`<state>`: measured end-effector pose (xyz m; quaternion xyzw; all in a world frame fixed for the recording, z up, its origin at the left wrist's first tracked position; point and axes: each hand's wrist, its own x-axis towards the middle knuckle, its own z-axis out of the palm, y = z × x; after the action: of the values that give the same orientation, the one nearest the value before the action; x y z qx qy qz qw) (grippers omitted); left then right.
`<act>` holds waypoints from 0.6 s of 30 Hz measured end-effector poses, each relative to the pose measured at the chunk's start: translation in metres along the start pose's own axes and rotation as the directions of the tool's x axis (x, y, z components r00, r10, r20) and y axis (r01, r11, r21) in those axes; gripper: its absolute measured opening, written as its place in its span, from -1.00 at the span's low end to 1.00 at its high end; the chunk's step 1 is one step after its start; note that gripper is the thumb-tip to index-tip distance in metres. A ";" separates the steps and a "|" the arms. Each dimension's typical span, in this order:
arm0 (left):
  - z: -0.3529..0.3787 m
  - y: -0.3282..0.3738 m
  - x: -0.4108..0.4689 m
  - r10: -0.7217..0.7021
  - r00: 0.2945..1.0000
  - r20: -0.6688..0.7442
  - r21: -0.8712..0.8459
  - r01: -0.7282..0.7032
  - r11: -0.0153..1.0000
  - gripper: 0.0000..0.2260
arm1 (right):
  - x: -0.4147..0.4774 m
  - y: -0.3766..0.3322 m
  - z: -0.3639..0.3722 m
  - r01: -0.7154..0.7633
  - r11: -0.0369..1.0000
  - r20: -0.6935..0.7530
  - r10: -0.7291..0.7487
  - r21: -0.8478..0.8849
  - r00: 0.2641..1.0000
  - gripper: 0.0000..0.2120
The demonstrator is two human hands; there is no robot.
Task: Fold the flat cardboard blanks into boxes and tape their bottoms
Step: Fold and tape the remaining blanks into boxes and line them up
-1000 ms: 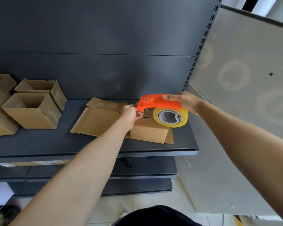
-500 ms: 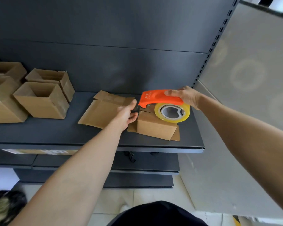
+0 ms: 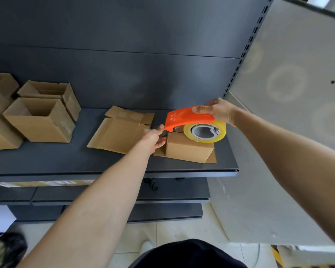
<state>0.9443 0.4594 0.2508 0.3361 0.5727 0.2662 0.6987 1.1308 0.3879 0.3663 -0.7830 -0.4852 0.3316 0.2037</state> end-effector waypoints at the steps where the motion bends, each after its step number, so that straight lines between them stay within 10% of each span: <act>1: 0.000 0.001 0.001 -0.004 1.000 0.008 0.001 0.004 1.000 -0.82 | 0.000 0.001 0.001 -0.009 1.000 -0.009 0.009 -0.001 1.000 -0.47; 18: 0.000 -0.014 0.015 -0.234 0.969 0.073 0.123 0.224 0.967 -0.79 | 0.009 -0.004 0.011 -0.026 0.999 -0.054 0.029 0.045 0.998 -0.39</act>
<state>0.9473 0.4621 0.2312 0.3181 0.5913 0.1354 0.7286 1.1231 0.3973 0.3578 -0.7938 -0.4612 0.3233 0.2295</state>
